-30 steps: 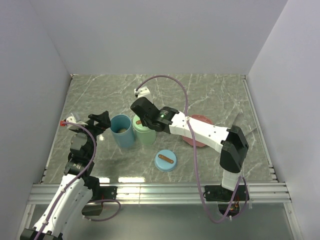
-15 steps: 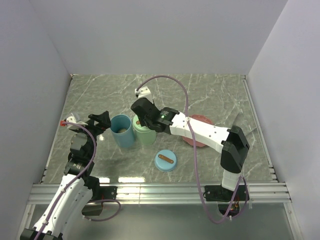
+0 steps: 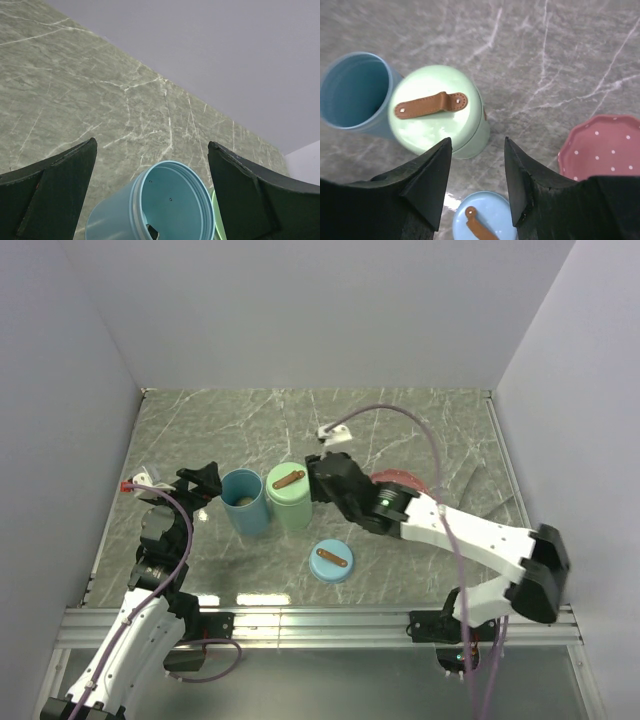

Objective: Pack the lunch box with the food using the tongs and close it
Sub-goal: Put the lid back on the lunch box, then pick up the lid of the lunch box with the right arm

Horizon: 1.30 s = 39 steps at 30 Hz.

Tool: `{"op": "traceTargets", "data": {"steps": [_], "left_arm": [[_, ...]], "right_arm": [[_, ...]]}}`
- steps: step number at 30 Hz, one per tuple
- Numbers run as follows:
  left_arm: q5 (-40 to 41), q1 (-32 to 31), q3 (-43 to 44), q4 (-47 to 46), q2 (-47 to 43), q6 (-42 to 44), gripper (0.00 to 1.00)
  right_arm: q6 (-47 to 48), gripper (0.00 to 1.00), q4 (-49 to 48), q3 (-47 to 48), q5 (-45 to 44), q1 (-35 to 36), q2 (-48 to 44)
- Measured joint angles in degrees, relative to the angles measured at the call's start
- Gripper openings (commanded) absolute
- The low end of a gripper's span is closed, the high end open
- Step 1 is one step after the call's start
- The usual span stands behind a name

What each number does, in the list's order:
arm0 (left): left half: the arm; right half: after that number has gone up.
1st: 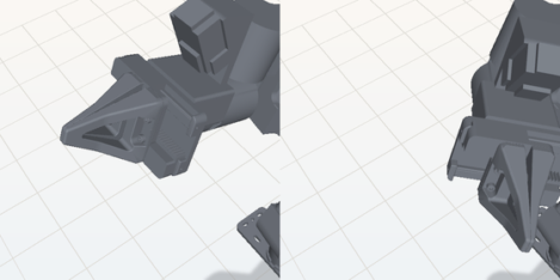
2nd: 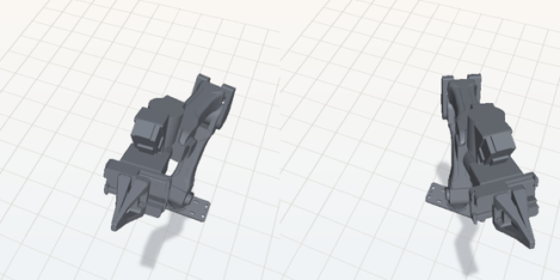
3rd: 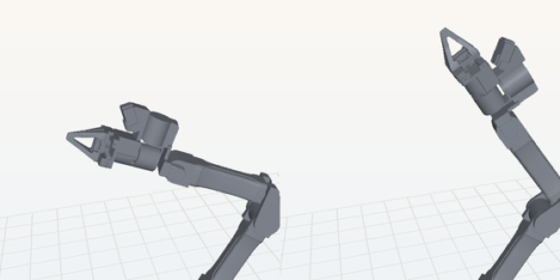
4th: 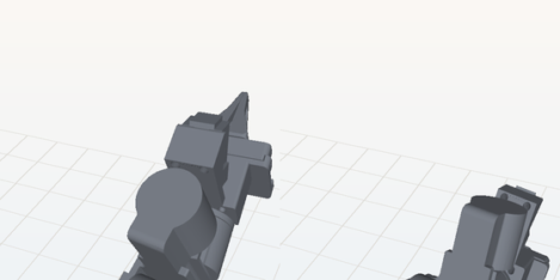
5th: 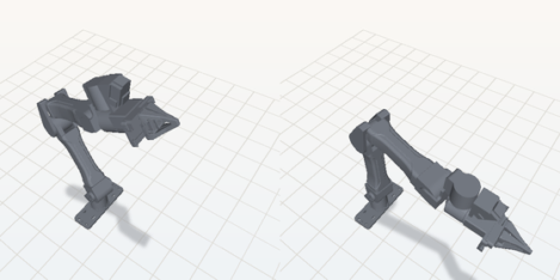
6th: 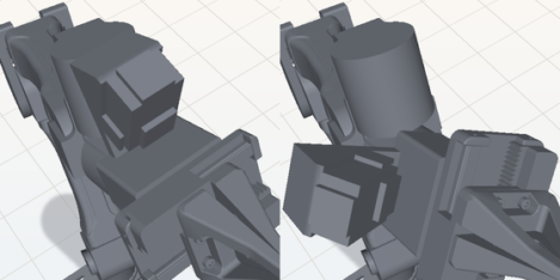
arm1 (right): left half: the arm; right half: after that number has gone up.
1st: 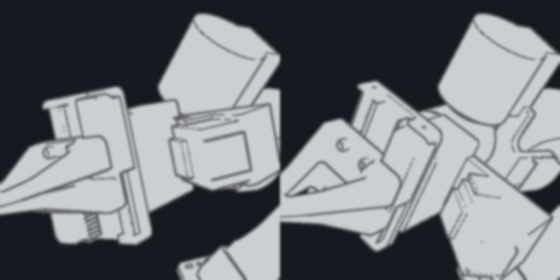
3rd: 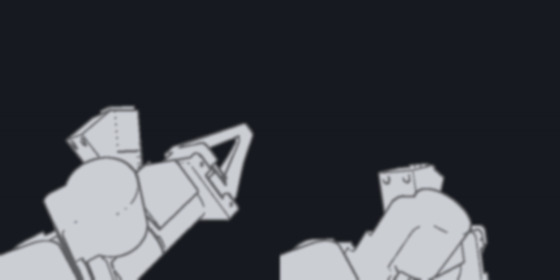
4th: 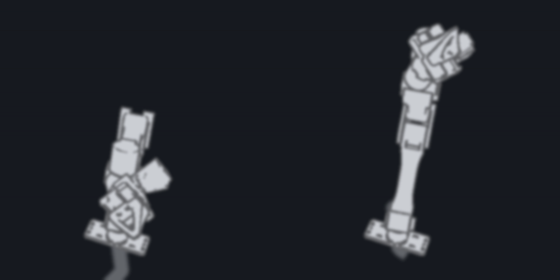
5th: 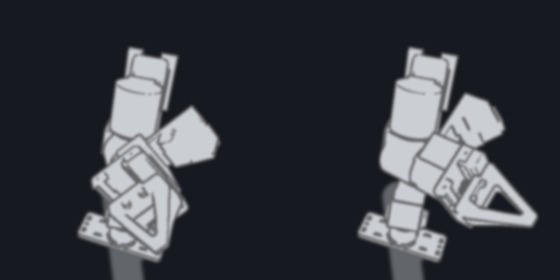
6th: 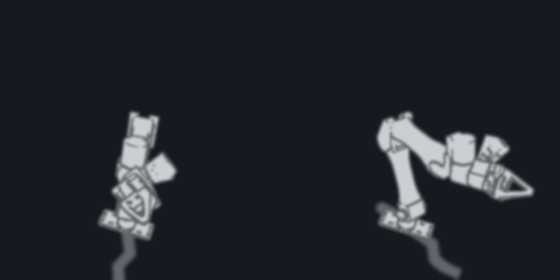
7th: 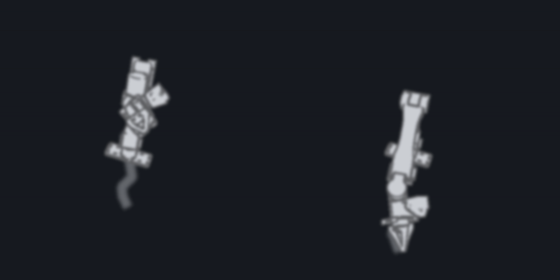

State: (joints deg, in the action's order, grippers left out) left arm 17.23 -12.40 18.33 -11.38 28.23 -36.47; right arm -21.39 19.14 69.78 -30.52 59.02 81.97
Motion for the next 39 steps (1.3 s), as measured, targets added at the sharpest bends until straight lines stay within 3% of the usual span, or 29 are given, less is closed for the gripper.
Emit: {"op": "traceTargets", "data": {"steps": [4, 9, 19, 31, 39], "left_arm": [[0.0, 0.0, 0.0, 0.0, 0.0, 0.0, 0.99], [0.0, 0.02, 0.0, 0.02, -0.28, 0.0, 0.99], [-0.04, 0.0, 0.0, 0.0, -0.74, 0.0, 1.0], [-0.44, 0.02, 0.0, 0.02, -0.66, 0.0, 0.99], [-0.63, 0.0, 0.0, 0.04, -0.66, 0.0, 0.99]], "right_arm": [[1.03, 0.54, -5.64, -6.49, 2.51, -0.02, -9.14], [1.51, 0.53, -8.41, -10.99, 5.97, 0.17, -13.18], [-1.31, 0.47, -8.98, -26.84, 8.61, 4.31, -13.22], [-3.32, 0.46, -11.37, -32.89, 8.04, 12.7, -14.45], [-3.89, 0.47, -11.78, -32.48, 5.2, 13.0, -6.12]]}}
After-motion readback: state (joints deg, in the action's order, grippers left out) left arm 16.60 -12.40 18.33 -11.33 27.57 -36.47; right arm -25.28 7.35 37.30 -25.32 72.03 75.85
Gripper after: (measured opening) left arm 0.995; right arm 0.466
